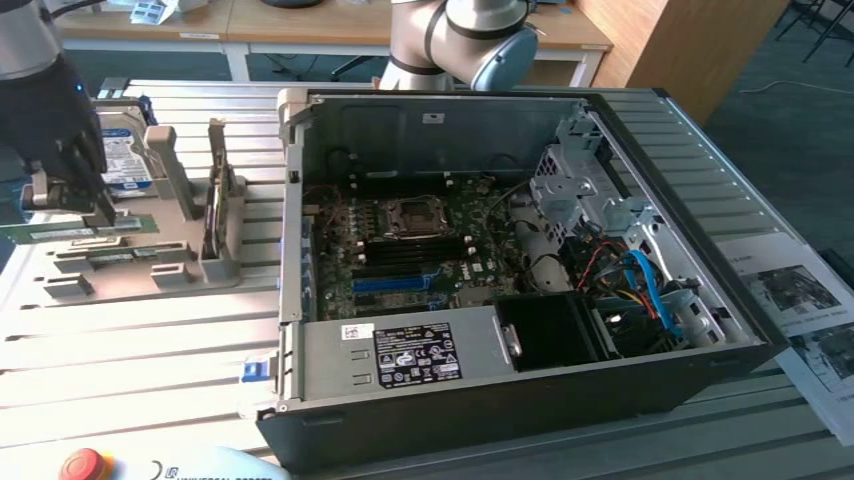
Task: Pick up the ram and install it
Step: 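Pick up the ram and move it above insertion slot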
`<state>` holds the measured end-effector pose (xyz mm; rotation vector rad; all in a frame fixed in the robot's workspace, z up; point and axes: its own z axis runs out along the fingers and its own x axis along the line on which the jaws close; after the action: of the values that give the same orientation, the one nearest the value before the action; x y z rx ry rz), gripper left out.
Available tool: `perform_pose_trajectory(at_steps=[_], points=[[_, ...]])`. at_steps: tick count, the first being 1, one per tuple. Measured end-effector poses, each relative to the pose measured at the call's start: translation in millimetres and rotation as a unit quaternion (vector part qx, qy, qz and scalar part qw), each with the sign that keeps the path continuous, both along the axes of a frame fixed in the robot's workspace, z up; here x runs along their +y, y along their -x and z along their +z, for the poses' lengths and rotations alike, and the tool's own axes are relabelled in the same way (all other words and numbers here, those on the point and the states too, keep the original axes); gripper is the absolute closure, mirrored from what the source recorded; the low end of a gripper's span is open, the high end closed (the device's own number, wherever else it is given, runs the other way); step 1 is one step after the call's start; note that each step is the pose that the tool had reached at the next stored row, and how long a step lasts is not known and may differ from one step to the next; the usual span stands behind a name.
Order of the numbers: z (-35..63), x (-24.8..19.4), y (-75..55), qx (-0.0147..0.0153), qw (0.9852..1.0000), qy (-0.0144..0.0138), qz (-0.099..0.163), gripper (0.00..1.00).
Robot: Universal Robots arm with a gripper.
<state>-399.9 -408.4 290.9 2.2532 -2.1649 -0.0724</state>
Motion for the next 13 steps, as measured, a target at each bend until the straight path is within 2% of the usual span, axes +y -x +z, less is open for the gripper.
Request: perform_pose_trajectory(at_steps=[13], points=[[29.9, 0.0, 0.0, 0.0000, 1.0000, 0.0008, 0.000, 0.88]])
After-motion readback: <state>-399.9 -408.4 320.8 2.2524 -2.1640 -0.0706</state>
